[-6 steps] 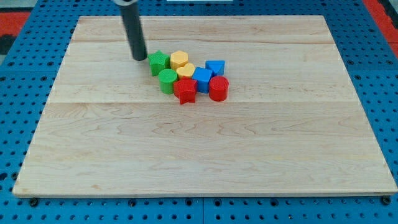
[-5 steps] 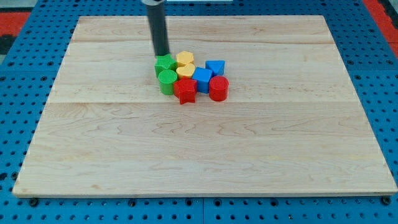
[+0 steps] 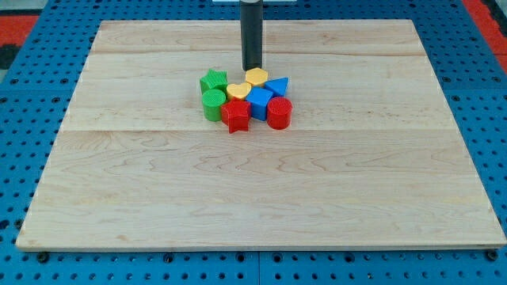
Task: Adjust the hexagon and the triangle into the group
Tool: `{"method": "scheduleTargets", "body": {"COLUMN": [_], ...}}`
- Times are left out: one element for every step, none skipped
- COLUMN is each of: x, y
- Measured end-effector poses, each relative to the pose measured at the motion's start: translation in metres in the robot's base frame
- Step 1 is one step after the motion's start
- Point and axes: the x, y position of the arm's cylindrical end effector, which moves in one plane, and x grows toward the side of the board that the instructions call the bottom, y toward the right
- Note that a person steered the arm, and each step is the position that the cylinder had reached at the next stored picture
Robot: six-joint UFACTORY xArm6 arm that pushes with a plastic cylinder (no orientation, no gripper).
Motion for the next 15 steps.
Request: {"method": "scheduleTargets", "body": {"x": [0.003, 0.042, 0.048, 0.048, 0.045, 0.045, 0.049, 0.049, 0.047, 0.043, 0.025, 0.017, 0.017, 0.013, 0.016], "y": [0.073, 0.098, 0.088, 0.085, 0.071, 0.055, 0.07, 0.06, 0.042, 0.038, 0.055, 0.04, 0.018, 0.017, 0.017]}}
